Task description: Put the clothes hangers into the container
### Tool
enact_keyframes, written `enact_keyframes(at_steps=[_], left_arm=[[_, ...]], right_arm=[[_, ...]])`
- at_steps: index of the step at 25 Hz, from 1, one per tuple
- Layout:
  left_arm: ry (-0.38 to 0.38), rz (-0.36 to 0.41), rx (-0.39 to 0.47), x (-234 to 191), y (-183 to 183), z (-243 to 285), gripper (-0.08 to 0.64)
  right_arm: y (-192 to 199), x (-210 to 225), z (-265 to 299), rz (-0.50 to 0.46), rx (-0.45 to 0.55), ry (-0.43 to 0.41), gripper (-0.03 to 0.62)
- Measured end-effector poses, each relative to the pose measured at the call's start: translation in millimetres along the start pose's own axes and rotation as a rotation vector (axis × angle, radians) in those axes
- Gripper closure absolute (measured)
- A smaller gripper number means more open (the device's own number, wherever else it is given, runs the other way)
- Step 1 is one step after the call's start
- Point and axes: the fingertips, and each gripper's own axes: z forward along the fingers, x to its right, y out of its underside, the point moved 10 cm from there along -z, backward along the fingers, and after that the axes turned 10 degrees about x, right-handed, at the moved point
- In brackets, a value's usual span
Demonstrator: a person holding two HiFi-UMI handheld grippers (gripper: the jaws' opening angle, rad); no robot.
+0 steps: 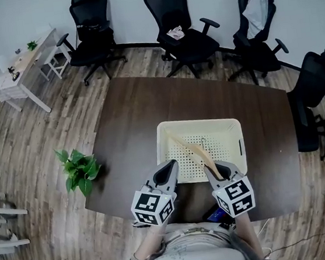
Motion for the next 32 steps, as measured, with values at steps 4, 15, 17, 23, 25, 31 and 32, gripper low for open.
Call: enact_keyframes(at_steps=[4, 15, 17, 23, 25, 31, 32], left_arm=[[-0.004, -0.003, -0.009, -4, 2, 2, 0.549], [-0.014, -0.004, -0.03, -15, 9, 7, 0.549], [-0.012, -0.003, -0.036, -14, 9, 8, 0.549], [-0.008, 0.001, -0.059, -12, 13, 13, 0.549], [-0.01, 0.0, -0.066, -14, 15, 12, 0.549], [-0.023, 0.012, -0.084, -18, 20, 10, 0.549], [-0.023, 0.012, -0.089, -19, 21, 9, 0.549]], right_arm=[[4, 2, 3, 0.009, -0.013, 0.005, 0.533], [13, 5, 14, 0.022, -0.028, 0.0, 0.533], [14, 6, 14, 0.027, -0.035, 0.001, 0.534], [17, 11, 16, 0.028, -0.047, 0.001, 0.534], [17, 10, 17, 0.03, -0.05, 0.001, 0.533], [16, 10, 21, 0.025, -0.06, -0.005, 0.533], [16, 10, 22, 0.023, -0.064, -0.004, 0.534]])
